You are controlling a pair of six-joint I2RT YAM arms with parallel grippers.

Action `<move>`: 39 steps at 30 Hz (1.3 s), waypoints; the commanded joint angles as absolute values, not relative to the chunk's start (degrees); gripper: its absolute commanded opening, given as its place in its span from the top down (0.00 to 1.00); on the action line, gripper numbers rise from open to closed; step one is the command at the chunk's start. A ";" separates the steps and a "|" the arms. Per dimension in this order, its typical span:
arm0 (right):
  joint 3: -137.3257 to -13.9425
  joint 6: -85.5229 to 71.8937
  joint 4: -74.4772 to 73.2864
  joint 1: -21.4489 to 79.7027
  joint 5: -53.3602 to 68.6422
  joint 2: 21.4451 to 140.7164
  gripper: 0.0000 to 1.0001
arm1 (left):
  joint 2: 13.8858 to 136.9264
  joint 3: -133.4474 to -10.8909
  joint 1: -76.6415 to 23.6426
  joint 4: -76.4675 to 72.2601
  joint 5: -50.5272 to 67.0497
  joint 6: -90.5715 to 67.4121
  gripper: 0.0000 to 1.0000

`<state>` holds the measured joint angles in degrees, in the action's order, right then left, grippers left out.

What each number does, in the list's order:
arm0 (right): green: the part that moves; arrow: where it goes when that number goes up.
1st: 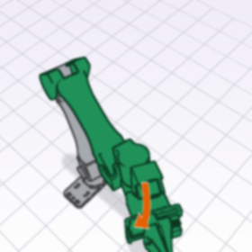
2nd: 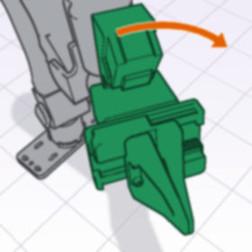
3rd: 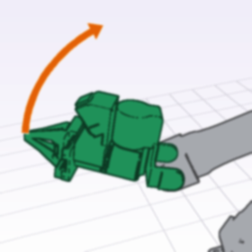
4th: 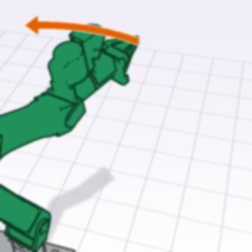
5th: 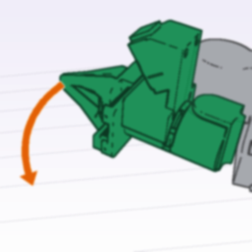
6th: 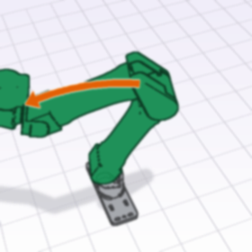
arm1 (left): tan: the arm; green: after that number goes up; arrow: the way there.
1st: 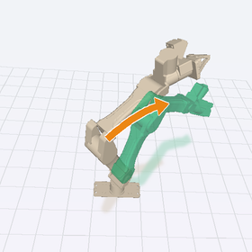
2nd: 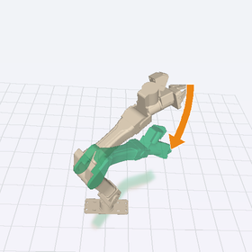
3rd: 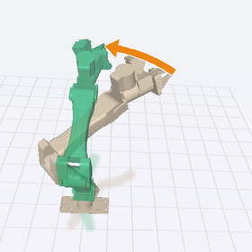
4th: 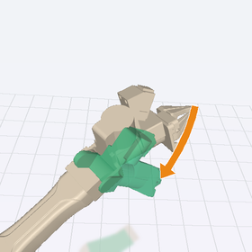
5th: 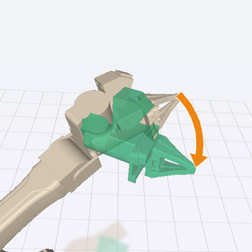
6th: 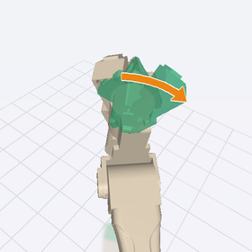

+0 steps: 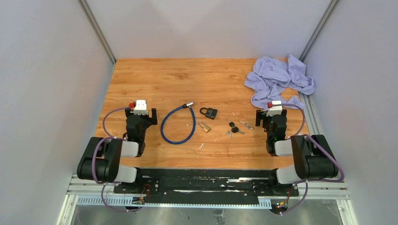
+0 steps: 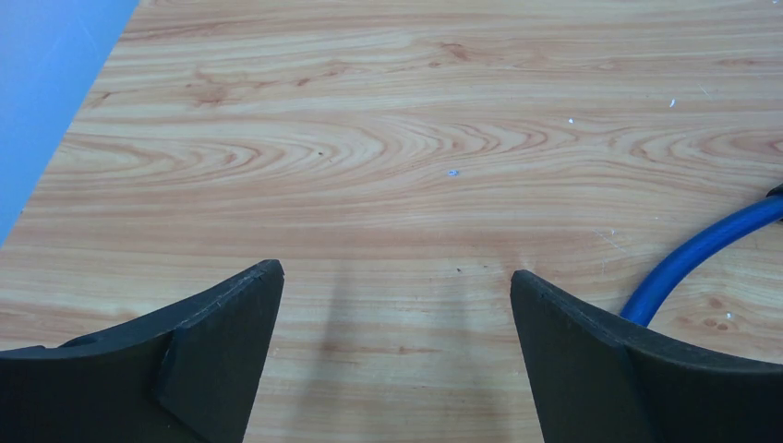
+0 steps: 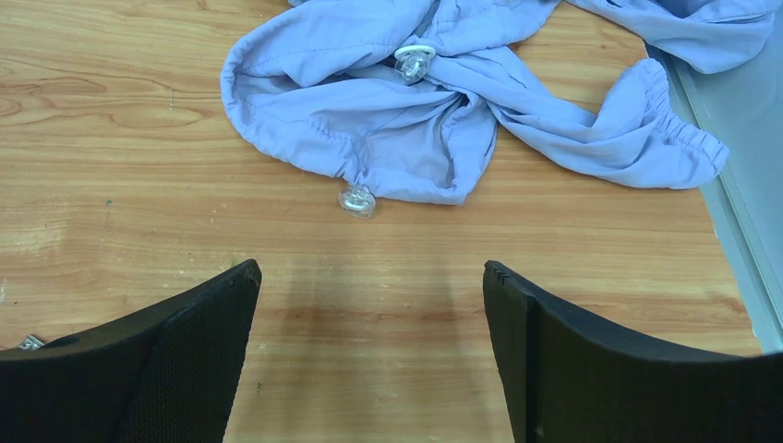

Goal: Unlock with the key

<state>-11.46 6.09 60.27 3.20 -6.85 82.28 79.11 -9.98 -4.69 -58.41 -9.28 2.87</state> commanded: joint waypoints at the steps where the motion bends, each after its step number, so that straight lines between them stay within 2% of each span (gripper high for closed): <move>1: -12.74 6.77 59.94 2.37 -6.07 81.30 0.11 | 78.04 -11.08 -5.10 -61.08 -10.28 3.54 0.02; 13: -12.83 6.64 59.77 2.20 -6.24 81.39 0.11 | 78.05 -11.16 -5.10 -61.02 -10.04 3.60 0.02; 17: -13.22 4.06 58.48 2.26 -13.74 79.11 0.11 | 77.85 -11.26 -5.10 -60.77 -8.77 4.11 0.02; 19: -17.41 1.62 46.66 2.46 -20.36 73.98 0.11 | 76.34 -12.18 -5.01 -58.41 -7.65 4.62 0.02; 24: -29.70 -2.92 18.68 2.54 -16.61 62.86 0.11 | 69.90 -23.70 -5.01 -34.16 -4.97 6.40 0.02; 28: -35.68 -17.68 3.42 1.23 -14.83 56.58 0.11 | 68.05 -33.77 -4.97 -15.27 -2.70 8.59 0.02; 32: -38.83 -25.59 -1.10 0.79 -6.36 54.13 0.11 | 67.53 -42.98 -4.75 -0.45 2.16 9.68 0.02; 35: -35.98 -25.09 3.69 1.52 8.64 54.36 0.11 | 68.61 -48.85 -4.75 8.71 5.88 11.15 0.02; 37: -37.10 -24.14 -0.07 5.83 8.50 57.19 0.11 | 70.31 -52.18 -4.75 13.74 6.69 12.18 0.02; 39: -39.41 -21.19 -5.65 12.01 4.87 60.55 0.18 | 72.11 -55.29 -4.75 17.49 5.49 12.41 0.02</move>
